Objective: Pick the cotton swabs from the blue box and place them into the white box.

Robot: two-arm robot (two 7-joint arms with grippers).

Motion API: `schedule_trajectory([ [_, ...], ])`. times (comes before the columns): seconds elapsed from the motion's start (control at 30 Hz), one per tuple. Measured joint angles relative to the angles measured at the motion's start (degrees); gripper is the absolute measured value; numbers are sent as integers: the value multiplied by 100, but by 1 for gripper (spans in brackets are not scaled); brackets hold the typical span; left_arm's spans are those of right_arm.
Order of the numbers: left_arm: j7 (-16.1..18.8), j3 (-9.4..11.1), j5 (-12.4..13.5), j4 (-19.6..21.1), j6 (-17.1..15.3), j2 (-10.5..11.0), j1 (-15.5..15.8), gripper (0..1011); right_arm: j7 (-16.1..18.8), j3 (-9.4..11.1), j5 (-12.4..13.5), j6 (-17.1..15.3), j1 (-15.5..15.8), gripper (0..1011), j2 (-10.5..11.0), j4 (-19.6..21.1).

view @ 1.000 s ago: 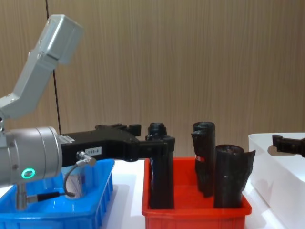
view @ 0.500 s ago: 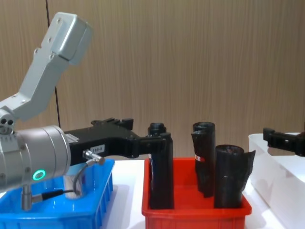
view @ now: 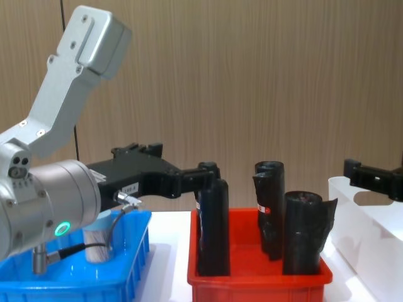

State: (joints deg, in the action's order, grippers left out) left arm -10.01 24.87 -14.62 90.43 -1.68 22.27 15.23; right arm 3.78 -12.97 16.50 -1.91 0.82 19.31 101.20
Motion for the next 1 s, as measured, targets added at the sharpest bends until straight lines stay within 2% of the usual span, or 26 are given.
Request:
schedule_trajectory([
  [0.27, 609, 78, 203, 179, 61, -26, -108, 1003, 0, 1, 0, 1, 2, 1001, 1, 4],
  [0.4, 807, 103, 272, 240, 80, -35, -145, 1003, 0, 3, 0, 1, 2, 1001, 3, 4],
  [0.6, 930, 119, 314, 277, 94, -40, -167, 1003, 0, 4, 0, 1, 2, 1001, 3, 4],
  [1.0, 939, 119, 316, 278, 94, -37, -167, 1003, 28, 4, -2, -4, 1, 1001, 2, -1],
])
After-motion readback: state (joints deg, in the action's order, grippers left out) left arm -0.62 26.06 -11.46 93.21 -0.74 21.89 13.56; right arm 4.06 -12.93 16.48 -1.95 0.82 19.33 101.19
